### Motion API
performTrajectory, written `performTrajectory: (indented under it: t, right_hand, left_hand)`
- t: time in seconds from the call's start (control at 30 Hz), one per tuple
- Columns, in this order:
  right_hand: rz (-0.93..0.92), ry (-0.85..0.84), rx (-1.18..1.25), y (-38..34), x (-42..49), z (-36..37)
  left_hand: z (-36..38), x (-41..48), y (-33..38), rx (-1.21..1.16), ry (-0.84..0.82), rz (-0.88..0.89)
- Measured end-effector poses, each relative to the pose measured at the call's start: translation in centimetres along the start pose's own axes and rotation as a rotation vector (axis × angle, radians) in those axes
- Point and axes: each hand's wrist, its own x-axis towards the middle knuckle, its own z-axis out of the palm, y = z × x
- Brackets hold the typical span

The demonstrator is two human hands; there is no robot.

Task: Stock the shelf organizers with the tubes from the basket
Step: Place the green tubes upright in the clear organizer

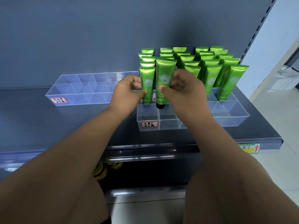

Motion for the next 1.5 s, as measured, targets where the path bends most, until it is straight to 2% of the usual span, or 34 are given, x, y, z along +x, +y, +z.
performTrajectory:
  t: [0.37,0.57,0.77,1.27,1.5]
  right_hand:
    - [-0.02,-0.04,0.063,-0.6,-0.5,1.2]
    - [-0.008,-0.071,0.009,-0.2,-0.5,1.6]
    - [-0.018,-0.115,-0.116,0.9,-0.3,3.1]
    - [0.082,-0.092,-0.228,2.2,-1.1,4.4]
    - [0.11,-0.081,-0.237,1.9,-1.2,4.0]
  left_hand:
    - [-0.4,-0.3,0.2,0.085,-0.017,-0.016]
    - [-1.4,-2.9,2.2,0.051,0.144,-0.14]
    - [-2.0,-5.3,4.0,0.08,-0.04,0.023]
    - [-2.3,-5.0,1.4,0.308,-0.096,0.068]
    - [-2.4,-4.9,1.6,0.313,-0.134,0.122]
